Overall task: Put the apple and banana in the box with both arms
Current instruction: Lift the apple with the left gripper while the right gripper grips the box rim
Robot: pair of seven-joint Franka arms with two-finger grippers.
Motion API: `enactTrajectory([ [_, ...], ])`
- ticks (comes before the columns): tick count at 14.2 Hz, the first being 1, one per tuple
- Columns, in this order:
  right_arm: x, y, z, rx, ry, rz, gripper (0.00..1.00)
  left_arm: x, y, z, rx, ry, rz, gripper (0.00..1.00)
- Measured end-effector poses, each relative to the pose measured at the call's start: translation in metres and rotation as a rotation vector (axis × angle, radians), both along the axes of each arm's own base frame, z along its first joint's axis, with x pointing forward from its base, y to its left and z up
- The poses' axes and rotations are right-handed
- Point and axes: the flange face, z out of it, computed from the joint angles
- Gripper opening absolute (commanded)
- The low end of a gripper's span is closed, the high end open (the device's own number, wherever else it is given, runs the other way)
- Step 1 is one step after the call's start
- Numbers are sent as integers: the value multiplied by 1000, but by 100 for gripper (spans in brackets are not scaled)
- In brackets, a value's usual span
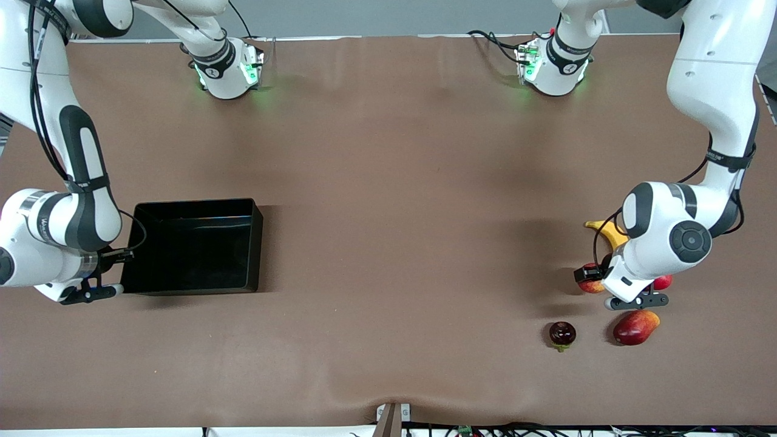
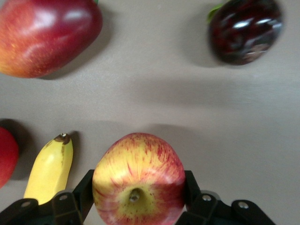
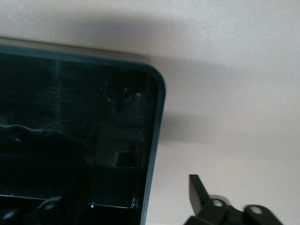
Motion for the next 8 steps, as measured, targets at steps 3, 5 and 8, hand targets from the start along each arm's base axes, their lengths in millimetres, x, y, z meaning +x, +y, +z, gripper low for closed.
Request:
enactTrajectory([
  [3,0,0,-2,3,0,-1,63,0,-29,44,9,23,-12,0],
  [5,0,-3,-2,9,-6,-11,42,-2,-52,69,4,27,-8,0],
  [8,-2,-15,-2,22,-11,-40,24,-4,-73,97,-1,31,-17,0],
])
